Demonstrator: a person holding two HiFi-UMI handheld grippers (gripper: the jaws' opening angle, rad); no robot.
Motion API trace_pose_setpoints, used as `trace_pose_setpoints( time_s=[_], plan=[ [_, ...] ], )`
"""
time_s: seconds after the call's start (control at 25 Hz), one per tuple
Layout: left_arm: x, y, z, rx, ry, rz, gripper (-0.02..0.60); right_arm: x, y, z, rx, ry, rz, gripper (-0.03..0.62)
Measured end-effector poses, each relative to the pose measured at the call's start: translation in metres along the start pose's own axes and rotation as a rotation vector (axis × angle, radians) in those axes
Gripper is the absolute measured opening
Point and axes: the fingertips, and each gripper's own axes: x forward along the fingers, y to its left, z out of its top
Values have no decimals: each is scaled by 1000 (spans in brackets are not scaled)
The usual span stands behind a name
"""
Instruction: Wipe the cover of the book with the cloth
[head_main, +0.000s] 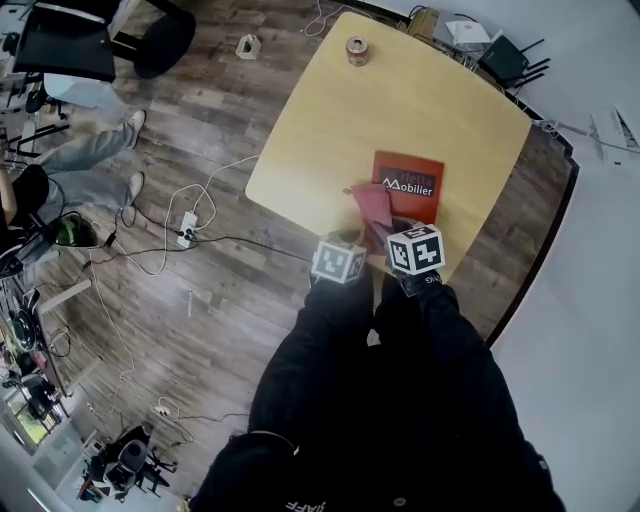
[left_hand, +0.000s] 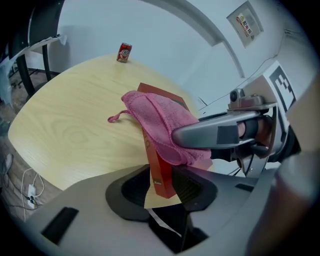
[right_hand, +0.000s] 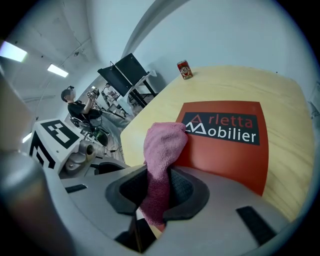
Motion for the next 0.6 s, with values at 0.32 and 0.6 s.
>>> trace_pose_setpoints(
  time_s=[0.32, 0.6],
  plan=[
    [1, 1, 0, 6, 19, -13, 155, -6, -18, -4, 4, -1, -41, 101],
    [0, 0, -1, -2, 36, 0, 152, -31, -48, -18, 23, -12, -78, 101]
  ],
)
